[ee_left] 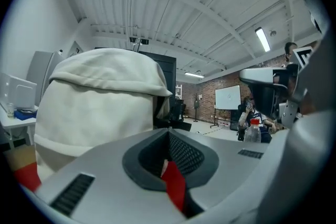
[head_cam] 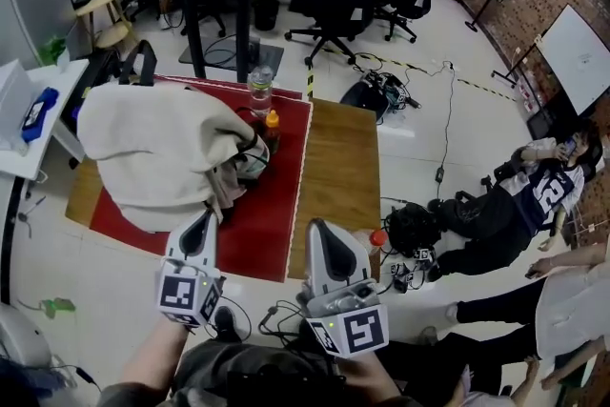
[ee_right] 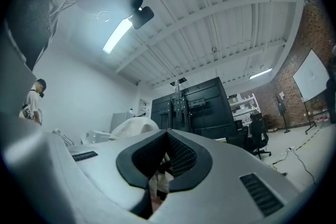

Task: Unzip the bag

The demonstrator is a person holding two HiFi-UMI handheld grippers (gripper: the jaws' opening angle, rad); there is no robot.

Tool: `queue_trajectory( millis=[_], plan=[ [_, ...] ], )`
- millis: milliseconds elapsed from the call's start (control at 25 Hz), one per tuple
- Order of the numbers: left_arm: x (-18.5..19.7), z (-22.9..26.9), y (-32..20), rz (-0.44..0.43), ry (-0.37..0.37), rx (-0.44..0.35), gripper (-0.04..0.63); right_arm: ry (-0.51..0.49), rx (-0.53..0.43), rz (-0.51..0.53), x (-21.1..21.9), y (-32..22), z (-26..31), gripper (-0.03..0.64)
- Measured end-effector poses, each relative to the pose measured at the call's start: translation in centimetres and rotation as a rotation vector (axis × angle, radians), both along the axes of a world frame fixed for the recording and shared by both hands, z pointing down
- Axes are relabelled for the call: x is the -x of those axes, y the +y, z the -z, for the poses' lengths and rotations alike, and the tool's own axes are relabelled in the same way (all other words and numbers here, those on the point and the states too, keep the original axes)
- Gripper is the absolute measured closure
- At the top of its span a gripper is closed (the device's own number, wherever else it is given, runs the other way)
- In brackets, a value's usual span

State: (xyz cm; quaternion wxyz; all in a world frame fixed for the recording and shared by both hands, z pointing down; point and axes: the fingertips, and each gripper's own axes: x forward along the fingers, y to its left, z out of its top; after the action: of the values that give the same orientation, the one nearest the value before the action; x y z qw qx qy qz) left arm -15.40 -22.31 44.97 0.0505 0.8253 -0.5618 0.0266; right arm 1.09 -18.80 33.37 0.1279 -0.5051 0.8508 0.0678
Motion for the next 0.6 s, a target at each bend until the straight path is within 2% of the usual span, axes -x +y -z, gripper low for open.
queue_trajectory(
  millis=[80, 240, 400, 600],
  plan=[
    [2.1, -0.4, -0.1, -0.016, 0.000, 0.020, 0.569, 0.011, 0.023, 0.005, 2.9, -0.9, -0.9, 0.601],
    [6.3, -0.7, -0.3, -0.032, 0.026, 0.000, 0.569, 0.034, 0.056, -0.003, 7.7, -2.0, -2.5, 0.601],
    [9.9, -1.2, -0.1, -0.061, 0.020, 0.038, 0.569, 0.021, 0.095, -0.020, 11.8, -2.6, -3.7, 0.601],
    [11.5, -1.9, 0.5, -0.129, 0.010, 0.030, 0.569, 0.011, 0.120, -0.023, 15.9, -1.5, -4.5, 0.601]
  ],
)
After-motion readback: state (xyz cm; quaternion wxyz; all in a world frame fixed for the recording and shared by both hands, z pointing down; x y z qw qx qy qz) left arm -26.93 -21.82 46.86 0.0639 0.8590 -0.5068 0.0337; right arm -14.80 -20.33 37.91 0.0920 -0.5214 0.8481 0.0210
